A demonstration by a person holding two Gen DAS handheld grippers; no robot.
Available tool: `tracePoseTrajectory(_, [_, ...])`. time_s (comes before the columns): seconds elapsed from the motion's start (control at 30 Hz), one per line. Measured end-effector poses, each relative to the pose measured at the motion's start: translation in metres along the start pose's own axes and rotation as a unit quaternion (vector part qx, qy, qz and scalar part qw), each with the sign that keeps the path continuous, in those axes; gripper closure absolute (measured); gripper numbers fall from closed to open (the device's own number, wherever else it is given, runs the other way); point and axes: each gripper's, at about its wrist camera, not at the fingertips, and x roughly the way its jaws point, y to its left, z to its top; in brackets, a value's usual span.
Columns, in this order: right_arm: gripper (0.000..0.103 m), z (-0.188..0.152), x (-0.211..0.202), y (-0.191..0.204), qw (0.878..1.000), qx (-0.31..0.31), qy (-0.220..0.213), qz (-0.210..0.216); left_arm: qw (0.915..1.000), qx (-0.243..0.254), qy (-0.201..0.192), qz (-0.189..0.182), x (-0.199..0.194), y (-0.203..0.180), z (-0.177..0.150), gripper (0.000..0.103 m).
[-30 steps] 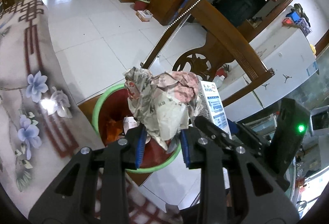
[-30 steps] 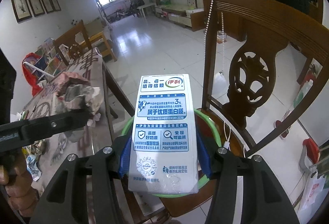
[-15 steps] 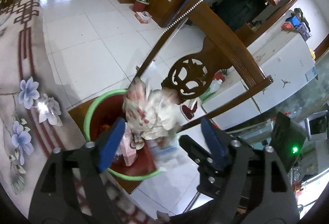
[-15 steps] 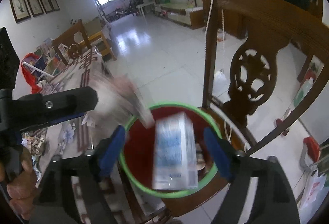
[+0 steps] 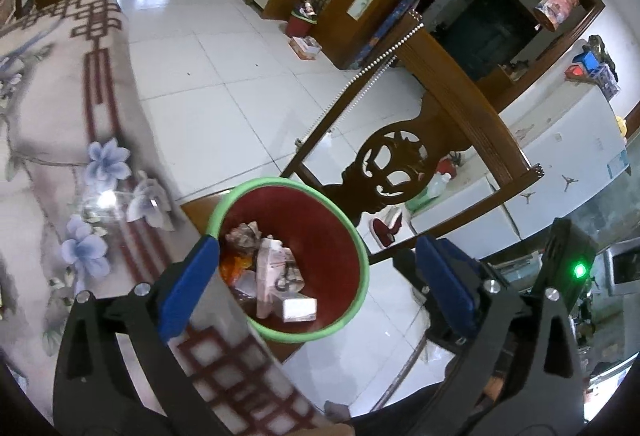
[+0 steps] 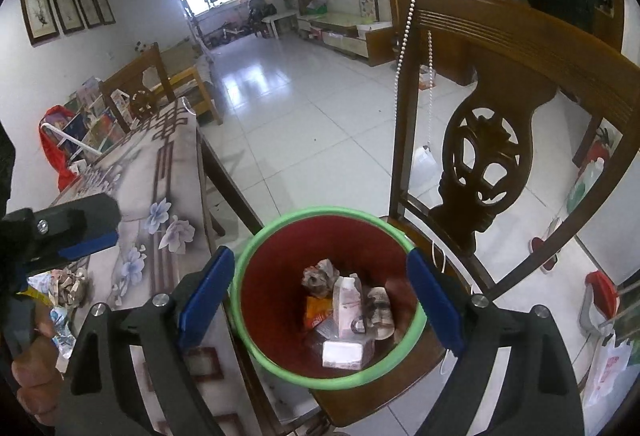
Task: Collect trash
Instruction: 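Move both tools back over the table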
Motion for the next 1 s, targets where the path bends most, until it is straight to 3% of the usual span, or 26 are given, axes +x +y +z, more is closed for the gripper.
tracePoseTrajectory(0.2, [0.018,0.001,-0.004,0.012,1.0,-0.014,-0.008,0.0,0.9993,0.007,-0.024,0.026,-0.033,0.009,-0.01,0.006])
tracePoseTrajectory(0.3, [0.009,0.001,-0.009,0.021,1.0,-0.02,-0.018,0.016,0.9979,0.015,-0.042,0.048,-0.056,0.016,-0.018,0.006])
tracePoseTrajectory(0.47, [0.009,-0.003,-0.018,0.052,0.997,-0.063,-0.037,0.016,0.9955,0.024,-0.055,0.073,-0.094,0.032,-0.038,0.006])
tracePoseTrajectory(0.7, [0.008,-0.02,-0.023,0.097,0.995,-0.079,-0.031,0.053,0.9888,0.028,-0.093,0.113,-0.153,0.06,-0.068,0.006])
tracePoseTrajectory(1.0, [0.008,-0.043,-0.032,0.171,0.987,-0.128,-0.032,0.091,0.9815,-0.022,-0.116,0.15,-0.219,0.118,-0.121,0.006])
